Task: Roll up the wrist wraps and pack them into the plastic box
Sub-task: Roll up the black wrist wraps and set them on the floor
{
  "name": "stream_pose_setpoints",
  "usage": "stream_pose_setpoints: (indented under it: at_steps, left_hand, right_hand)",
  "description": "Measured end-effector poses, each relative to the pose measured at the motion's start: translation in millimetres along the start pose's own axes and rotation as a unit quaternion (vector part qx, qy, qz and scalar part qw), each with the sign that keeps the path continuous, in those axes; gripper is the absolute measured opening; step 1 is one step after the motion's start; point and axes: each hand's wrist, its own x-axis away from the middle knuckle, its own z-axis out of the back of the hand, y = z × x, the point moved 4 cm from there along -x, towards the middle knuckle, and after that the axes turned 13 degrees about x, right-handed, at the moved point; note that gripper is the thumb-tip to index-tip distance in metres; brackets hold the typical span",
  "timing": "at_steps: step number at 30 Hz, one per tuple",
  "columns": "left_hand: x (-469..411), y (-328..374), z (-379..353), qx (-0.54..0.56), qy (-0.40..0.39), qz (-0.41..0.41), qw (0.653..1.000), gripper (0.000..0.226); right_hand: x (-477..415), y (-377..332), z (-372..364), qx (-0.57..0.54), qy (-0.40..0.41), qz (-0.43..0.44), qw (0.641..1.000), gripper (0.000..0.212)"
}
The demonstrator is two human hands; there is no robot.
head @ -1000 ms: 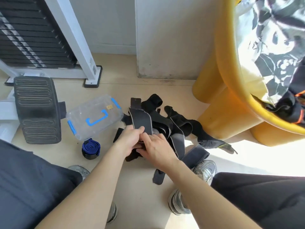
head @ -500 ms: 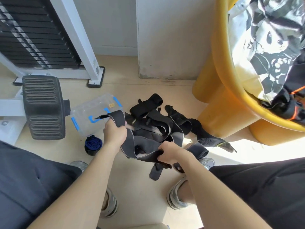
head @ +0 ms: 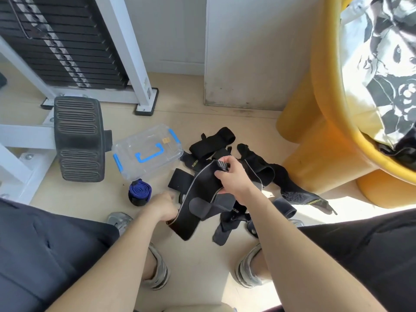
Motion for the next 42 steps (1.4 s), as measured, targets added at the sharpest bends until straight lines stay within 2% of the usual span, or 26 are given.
stream_pose_setpoints:
  at_steps: [2,5,8,10,13,15,18,19,22,24,25,27,30,32,33,36,37,39,42]
  left_hand:
    - [3,16,4,0.072,-0.015,-0.067,0.995,0.048]
    - [8,35,5,0.207,-0.063,-0.097,0.972,0.021]
    - [6,40,3,0.281,-0.077,-0.121,0.949,0.031]
    - [4,41,-1,0.327,-0.075,-0.133,0.933,0.025]
    - [0,45,2,0.35,-0.016,-0.169,0.921,0.022]
    - [-2,49,7,0.341,0.038,-0.183,0.921,0.024]
    - [-1,55,12,0.349,0.103,-0.185,0.913,0.018]
    - [-1,56,12,0.363,0.114,-0.178,0.908,0.023]
    - [-3,54,9,0.399,0.113,-0.134,0.9,0.045]
    - [-4,52,5,0.422,0.094,-0.115,0.894,0.039]
    - [-4,52,5,0.427,0.09,-0.114,0.893,0.031]
    - [-3,51,7,0.423,0.099,-0.123,0.892,0.021]
    - [-3,49,10,0.401,0.147,-0.126,0.895,0.048]
    - [-3,47,14,0.412,0.195,-0.122,0.882,0.055]
    - [-3,45,17,0.424,0.215,-0.118,0.872,0.051]
    - [-7,40,22,0.454,0.239,-0.108,0.851,0.025]
    - [-6,39,24,0.451,0.249,-0.108,0.85,0.016]
    - [-6,36,29,0.448,0.277,-0.107,0.844,0.015]
    - [-2,33,44,0.475,0.304,-0.099,0.82,0.021]
  right_hand:
    - [1,-3,-9,-0.002,-0.018,0.001,1.0,0.029]
    - [0,-8,-22,-0.015,-0.031,0.009,0.999,0.027]
    - [-4,-7,-27,-0.054,0.024,0.006,0.998,0.027]
    - [-9,-3,-24,-0.059,0.067,0.011,0.996,0.046]
    - [-11,4,-22,-0.051,0.036,-0.012,0.998,0.073]
    - [-9,7,-20,0.016,0.017,-0.017,1.0,0.082]
    - [-2,4,-20,0.151,-0.009,0.025,0.988,0.079]
    - [1,3,-20,0.18,-0.006,0.04,0.983,0.076]
    - [5,-4,-17,0.255,0.093,0.08,0.959,0.05]
    - [8,-13,-16,0.277,0.142,0.099,0.945,0.032]
    - [9,-17,-17,0.288,0.141,0.112,0.941,0.031]
    - [12,-22,-22,0.31,0.109,0.146,0.933,0.034]
    - [16,-26,-26,0.305,0.026,0.188,0.933,0.034]
    - [16,-28,-28,0.301,-0.045,0.181,0.935,0.031]
    - [15,-28,-29,0.31,-0.078,0.173,0.932,0.033]
    - [13,-25,-33,0.35,-0.127,0.137,0.918,0.057]
    - [12,-22,-33,0.344,-0.134,0.125,0.921,0.057]
    - [11,-15,-29,0.345,-0.165,0.102,0.919,0.048]
    - [11,8,-22,0.431,-0.214,0.052,0.875,0.04]
